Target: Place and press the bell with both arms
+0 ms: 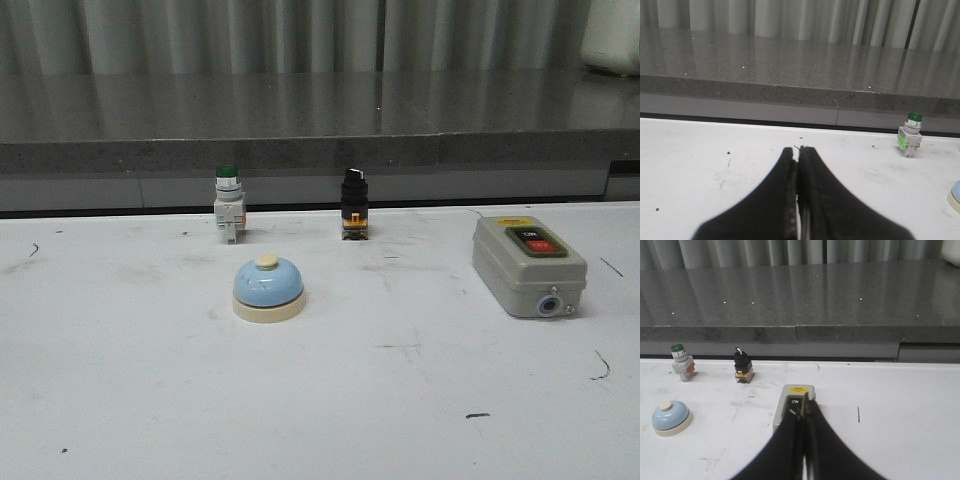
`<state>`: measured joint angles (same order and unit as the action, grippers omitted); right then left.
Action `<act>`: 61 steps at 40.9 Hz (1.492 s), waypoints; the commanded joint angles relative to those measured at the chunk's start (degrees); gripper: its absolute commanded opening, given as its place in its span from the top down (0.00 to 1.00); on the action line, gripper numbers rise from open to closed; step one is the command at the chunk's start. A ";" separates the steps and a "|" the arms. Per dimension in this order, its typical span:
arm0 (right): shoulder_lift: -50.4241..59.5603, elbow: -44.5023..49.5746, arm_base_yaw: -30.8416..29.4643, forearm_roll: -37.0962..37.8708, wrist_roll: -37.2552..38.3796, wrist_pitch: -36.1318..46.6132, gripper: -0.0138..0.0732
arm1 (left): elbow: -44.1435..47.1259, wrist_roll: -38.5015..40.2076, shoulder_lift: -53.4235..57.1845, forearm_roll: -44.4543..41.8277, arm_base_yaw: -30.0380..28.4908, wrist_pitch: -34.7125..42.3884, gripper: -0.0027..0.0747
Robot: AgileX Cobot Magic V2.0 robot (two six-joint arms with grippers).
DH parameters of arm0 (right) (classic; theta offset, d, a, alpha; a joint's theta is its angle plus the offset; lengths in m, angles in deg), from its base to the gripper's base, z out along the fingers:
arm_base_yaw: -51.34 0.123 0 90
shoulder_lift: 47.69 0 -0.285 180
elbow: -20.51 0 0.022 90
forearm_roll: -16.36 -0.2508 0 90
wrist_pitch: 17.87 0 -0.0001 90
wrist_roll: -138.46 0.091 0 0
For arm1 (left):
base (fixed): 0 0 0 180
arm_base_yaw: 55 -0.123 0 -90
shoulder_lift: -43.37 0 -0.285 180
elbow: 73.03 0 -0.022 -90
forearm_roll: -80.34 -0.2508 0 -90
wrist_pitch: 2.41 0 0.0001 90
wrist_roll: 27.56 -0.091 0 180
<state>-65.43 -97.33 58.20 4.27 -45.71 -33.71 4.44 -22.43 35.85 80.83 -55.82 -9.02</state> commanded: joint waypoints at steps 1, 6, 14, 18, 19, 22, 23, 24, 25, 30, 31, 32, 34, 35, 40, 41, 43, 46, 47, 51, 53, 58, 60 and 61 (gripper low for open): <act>-0.39 -1.40 -0.37 0.14 -0.14 4.81 0.91 | 1.37 0.32 0.90 -0.04 -0.06 5.04 0.99; -0.39 -1.40 -0.37 0.14 -0.14 4.81 0.91 | 1.37 0.32 0.90 -0.04 -0.06 5.04 0.99; -0.40 -1.32 -0.37 1.61 -2.00 4.98 0.91 | 1.37 0.32 0.90 -0.04 -0.06 5.04 0.99; -0.19 -0.01 -0.41 5.72 -4.40 7.12 0.91 | 1.37 0.32 0.90 -0.04 -0.06 5.04 0.99; -0.18 0.57 -0.54 6.53 -4.63 7.54 0.91 | 1.37 0.32 0.90 -0.04 -0.06 5.04 0.99; -0.18 2.70 -1.38 8.61 -4.81 8.91 0.91 | 1.37 0.32 0.90 -0.04 -0.06 5.04 0.99; -0.12 3.37 -1.89 8.75 -4.90 9.31 0.91 | 1.37 0.32 0.90 -0.04 -0.06 5.04 0.99; -0.12 4.37 -2.33 8.75 -4.95 9.56 0.91 | 1.37 0.32 0.90 -0.04 -0.06 5.04 0.99; 0.15 5.21 -2.96 8.75 -4.95 9.83 0.91 | 1.37 0.32 0.90 -0.04 -0.06 5.04 0.99; 3.63 10.57 -4.19 8.75 -4.95 9.90 0.91 | 1.37 0.32 0.90 -0.04 -0.06 5.04 0.99; 4.46 11.77 -4.26 8.75 -4.95 9.90 0.91 | 1.37 0.32 0.90 -0.04 -0.06 5.04 0.99; 5.56 12.61 -4.34 8.75 -4.95 9.84 0.91 | 1.37 0.32 0.90 -0.04 -0.06 5.04 0.99; 7.38 14.65 -4.34 8.75 -4.95 9.84 0.91 | 1.37 0.32 0.90 -0.04 -0.06 5.04 0.99; 8.38 15.30 -4.34 8.75 -4.95 9.84 0.91 | 1.37 0.32 0.90 -0.04 -0.06 5.04 0.99; 11.59 16.25 -4.34 8.48 -4.95 7.14 0.91 | 1.37 0.32 0.90 -0.04 -0.06 5.04 0.99; 11.42 16.25 -4.34 8.48 -4.95 7.14 0.91 | 1.37 0.32 0.90 -0.04 -0.06 5.04 0.99; 11.56 16.25 -4.34 8.48 -4.95 6.57 0.91 | 1.37 0.32 0.90 -0.04 -0.06 5.04 0.99; 11.56 16.25 -4.34 8.48 -4.95 6.42 0.91 | 1.37 0.32 0.90 -0.04 -0.06 5.04 0.99; 11.50 16.25 -4.34 8.48 -4.95 6.36 0.91 | 1.37 0.32 0.90 -0.04 -0.06 5.04 0.99; 11.50 16.25 -4.34 8.48 -4.95 6.31 0.91 | 1.37 0.32 0.90 -0.04 -0.06 5.04 0.99; 11.50 16.25 -4.34 8.48 -4.95 6.31 0.91 | 1.37 0.32 0.90 -0.04 -0.06 5.04 0.99; 11.50 16.25 -4.34 8.48 -4.95 6.11 0.91 | 1.37 0.32 0.90 -0.04 -0.06 5.04 0.99; 11.50 16.25 -4.34 8.48 -4.95 6.11 0.91 | 1.37 0.32 0.90 -0.04 -0.06 5.04 0.99; 11.50 16.25 -4.34 8.48 -4.95 6.11 0.91 | 1.37 0.32 0.90 -0.04 -0.06 5.04 0.99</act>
<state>-54.90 -80.67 54.21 12.30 -50.21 -31.68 4.44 -22.43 35.85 80.83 -55.82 -8.93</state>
